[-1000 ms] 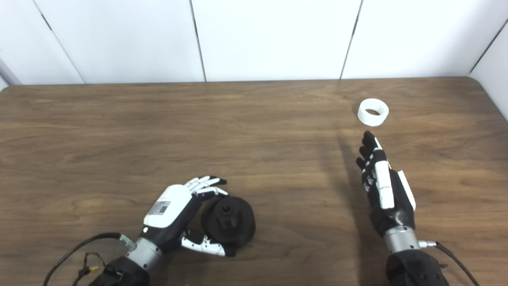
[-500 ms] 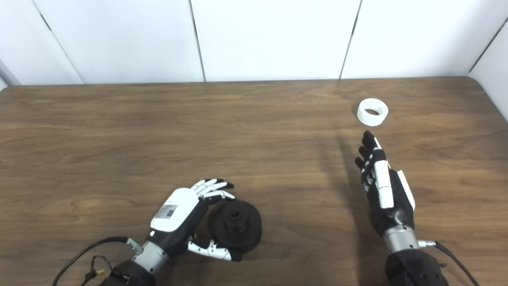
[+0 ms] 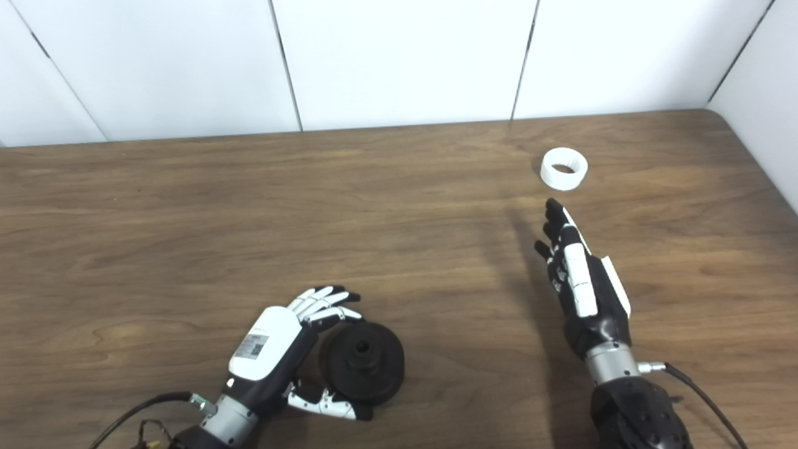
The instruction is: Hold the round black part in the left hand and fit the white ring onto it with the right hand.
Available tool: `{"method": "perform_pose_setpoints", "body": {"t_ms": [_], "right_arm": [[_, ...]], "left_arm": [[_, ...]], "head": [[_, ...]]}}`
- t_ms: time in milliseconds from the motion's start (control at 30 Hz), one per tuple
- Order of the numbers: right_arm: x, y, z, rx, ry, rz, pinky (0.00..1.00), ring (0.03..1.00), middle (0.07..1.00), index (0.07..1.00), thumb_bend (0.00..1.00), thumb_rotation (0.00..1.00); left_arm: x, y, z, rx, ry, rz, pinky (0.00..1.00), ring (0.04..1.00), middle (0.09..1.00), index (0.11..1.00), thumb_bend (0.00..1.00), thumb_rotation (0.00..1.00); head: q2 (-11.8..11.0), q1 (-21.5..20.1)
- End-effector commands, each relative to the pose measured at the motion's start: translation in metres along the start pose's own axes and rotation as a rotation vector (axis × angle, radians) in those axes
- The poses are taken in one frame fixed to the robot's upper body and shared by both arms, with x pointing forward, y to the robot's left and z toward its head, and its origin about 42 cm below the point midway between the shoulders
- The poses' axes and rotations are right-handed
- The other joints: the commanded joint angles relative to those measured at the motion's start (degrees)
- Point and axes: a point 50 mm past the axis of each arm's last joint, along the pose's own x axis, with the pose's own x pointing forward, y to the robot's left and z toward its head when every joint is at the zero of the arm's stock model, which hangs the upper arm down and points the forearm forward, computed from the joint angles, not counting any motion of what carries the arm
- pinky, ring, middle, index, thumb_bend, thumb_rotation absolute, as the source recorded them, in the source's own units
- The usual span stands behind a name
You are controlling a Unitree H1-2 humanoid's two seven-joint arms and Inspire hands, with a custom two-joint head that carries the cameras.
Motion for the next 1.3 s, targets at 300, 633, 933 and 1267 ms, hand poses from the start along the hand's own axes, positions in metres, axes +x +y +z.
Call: {"method": "perform_pose_setpoints", "body": {"t_ms": [300,633,933,1267], "right_arm": [[0.003,0.005,0.013,0.033,-0.086,-0.001,0.97,0.999,0.993,0.959,0.63,0.93],[-0.001,0.003,0.007,0.025,-0.087,0.008,0.96,1.0,0.996,0.964,0.61,0.94],[-0.002,0.002,0.006,0.015,-0.081,0.001,0.94,0.996,0.988,0.959,0.62,0.93],[-0.007,0.006,-0.007,0.023,-0.079,-0.001,0.97,0.996,0.994,0.967,0.61,0.93]], "left_arm": [[-0.006,-0.018,-0.016,0.074,0.024,-0.048,0.92,0.921,0.868,0.622,0.81,0.22],[-0.009,-0.022,-0.015,0.046,0.043,-0.05,0.89,0.902,0.858,0.617,0.83,0.23],[-0.007,-0.021,-0.012,0.016,0.08,-0.061,0.9,0.903,0.858,0.611,0.83,0.23],[-0.013,-0.027,-0.017,0.01,0.083,-0.07,0.88,0.896,0.855,0.604,0.84,0.2]], "head": [[-0.9,0.0],[-3.9,0.1],[-4.0,0.2],[-11.9,-3.7]]}}
